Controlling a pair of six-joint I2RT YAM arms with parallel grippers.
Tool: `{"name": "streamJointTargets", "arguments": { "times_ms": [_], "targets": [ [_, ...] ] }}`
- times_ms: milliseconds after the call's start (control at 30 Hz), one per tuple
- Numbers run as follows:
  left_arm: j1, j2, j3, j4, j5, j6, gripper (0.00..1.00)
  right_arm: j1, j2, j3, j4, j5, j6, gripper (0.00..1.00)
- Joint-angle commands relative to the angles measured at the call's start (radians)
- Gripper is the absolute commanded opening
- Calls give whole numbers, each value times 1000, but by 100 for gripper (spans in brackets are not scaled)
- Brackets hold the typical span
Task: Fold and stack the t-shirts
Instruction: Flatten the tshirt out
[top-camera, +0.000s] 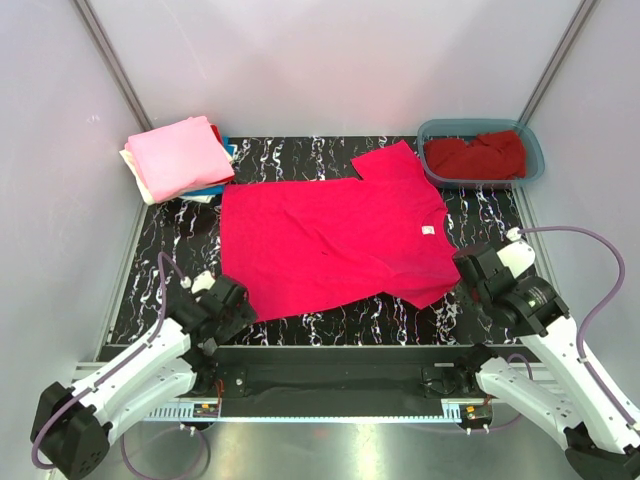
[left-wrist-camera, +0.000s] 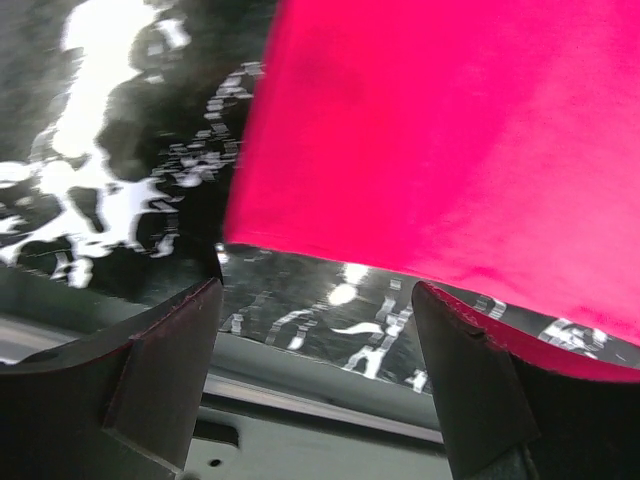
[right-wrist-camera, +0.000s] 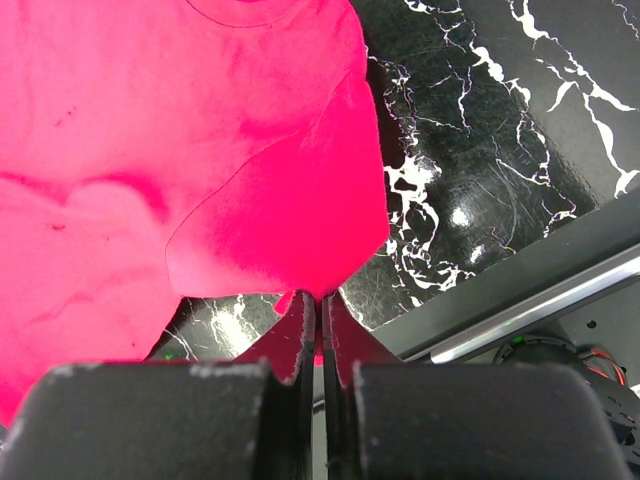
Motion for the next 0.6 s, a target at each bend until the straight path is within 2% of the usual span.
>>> {"name": "streamJointTargets", "arguments": {
  "times_ms": [0,300,433,567],
  "targets": [
    [-5,-14,-7,-9,-95,-48,82,-6,-16,-5,30,6,2,0],
    [-4,87,53,-1,-195,-25,78,-6,-11,-54,89,-54,-9,0],
    [-5,102,50,28,-206,-13,60,-7,-14,-51,86,-54,-16,0],
    [-2,99,47,66,-209,1,51,-7,-25,-57,85,-52,-15,0]
  ]
}}
